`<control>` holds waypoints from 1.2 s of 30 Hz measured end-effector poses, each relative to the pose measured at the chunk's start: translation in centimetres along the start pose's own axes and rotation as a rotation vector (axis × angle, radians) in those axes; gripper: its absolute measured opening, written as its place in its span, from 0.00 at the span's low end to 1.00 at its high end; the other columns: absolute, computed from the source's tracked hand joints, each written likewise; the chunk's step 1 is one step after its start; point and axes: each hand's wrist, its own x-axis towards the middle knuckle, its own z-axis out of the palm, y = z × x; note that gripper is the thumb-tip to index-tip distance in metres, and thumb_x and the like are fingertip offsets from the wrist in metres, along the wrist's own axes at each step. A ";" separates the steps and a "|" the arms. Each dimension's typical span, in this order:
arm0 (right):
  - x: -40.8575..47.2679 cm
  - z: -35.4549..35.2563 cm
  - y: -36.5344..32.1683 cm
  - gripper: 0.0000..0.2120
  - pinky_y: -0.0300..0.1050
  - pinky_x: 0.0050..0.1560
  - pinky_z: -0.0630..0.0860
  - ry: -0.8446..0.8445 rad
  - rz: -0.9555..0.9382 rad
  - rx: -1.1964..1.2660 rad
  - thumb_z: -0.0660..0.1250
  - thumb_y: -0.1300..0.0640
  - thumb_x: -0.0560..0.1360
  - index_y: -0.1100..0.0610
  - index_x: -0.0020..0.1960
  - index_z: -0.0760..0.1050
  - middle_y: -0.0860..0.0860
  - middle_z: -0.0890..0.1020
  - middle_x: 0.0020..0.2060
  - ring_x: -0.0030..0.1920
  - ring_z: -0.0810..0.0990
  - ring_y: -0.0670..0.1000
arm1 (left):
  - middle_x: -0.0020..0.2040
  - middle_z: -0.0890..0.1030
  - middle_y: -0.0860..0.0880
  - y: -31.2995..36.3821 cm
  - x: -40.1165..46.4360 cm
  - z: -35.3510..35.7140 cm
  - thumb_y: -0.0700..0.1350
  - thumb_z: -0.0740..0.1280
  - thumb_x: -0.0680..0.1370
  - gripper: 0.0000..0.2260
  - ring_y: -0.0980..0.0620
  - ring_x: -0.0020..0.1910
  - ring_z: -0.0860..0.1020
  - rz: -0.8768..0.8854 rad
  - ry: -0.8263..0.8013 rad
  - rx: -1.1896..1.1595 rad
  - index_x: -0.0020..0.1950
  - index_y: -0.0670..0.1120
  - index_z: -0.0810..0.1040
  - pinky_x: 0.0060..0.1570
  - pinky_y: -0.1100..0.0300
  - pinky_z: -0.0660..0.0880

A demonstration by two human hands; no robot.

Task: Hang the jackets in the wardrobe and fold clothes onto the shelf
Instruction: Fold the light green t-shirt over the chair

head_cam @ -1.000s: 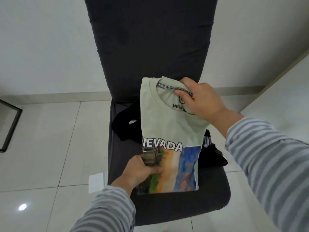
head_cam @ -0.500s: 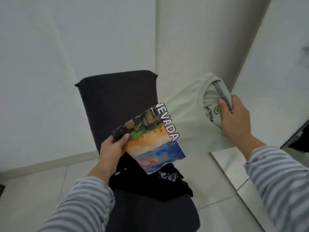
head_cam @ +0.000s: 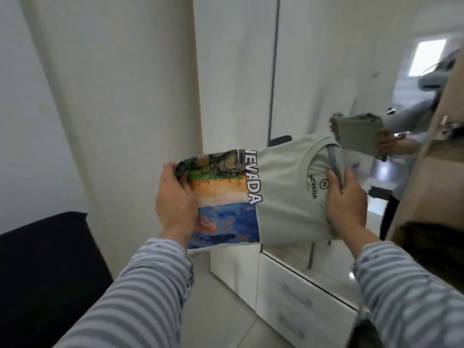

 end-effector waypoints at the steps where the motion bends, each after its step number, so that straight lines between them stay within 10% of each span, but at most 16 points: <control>1: 1.1 -2.2 1.2 0.16 0.54 0.48 0.74 0.033 0.020 -0.026 0.56 0.44 0.80 0.56 0.57 0.69 0.63 0.80 0.49 0.49 0.78 0.65 | 0.50 0.79 0.44 2.0 -0.5 1.8 0.46 0.56 0.81 0.04 0.41 0.46 0.77 0.008 -0.031 -0.034 0.54 0.49 0.69 0.42 0.53 0.72; 17: 3.2 -30.3 21.0 0.13 0.50 0.44 0.72 0.341 0.356 -0.376 0.54 0.44 0.81 0.54 0.52 0.67 0.59 0.80 0.46 0.47 0.79 0.62 | 0.42 0.75 0.47 22.6 -19.4 25.3 0.50 0.60 0.81 0.09 0.45 0.39 0.73 0.057 -0.491 -0.271 0.53 0.46 0.62 0.38 0.53 0.67; 24: 2.4 -33.2 27.7 0.18 0.46 0.49 0.70 0.399 0.534 -0.378 0.55 0.45 0.81 0.54 0.65 0.70 0.57 0.80 0.54 0.55 0.78 0.60 | 0.46 0.78 0.47 24.2 -25.2 34.0 0.51 0.61 0.80 0.08 0.45 0.45 0.76 0.083 -0.707 -0.306 0.54 0.47 0.69 0.41 0.55 0.68; 36: 2.1 -29.5 42.3 0.17 0.49 0.46 0.69 0.364 0.714 -0.571 0.53 0.46 0.81 0.58 0.60 0.69 0.61 0.79 0.52 0.51 0.78 0.63 | 0.56 0.79 0.44 19.6 -33.5 48.2 0.52 0.59 0.81 0.11 0.40 0.52 0.78 0.068 -0.905 -0.166 0.60 0.48 0.70 0.45 0.54 0.70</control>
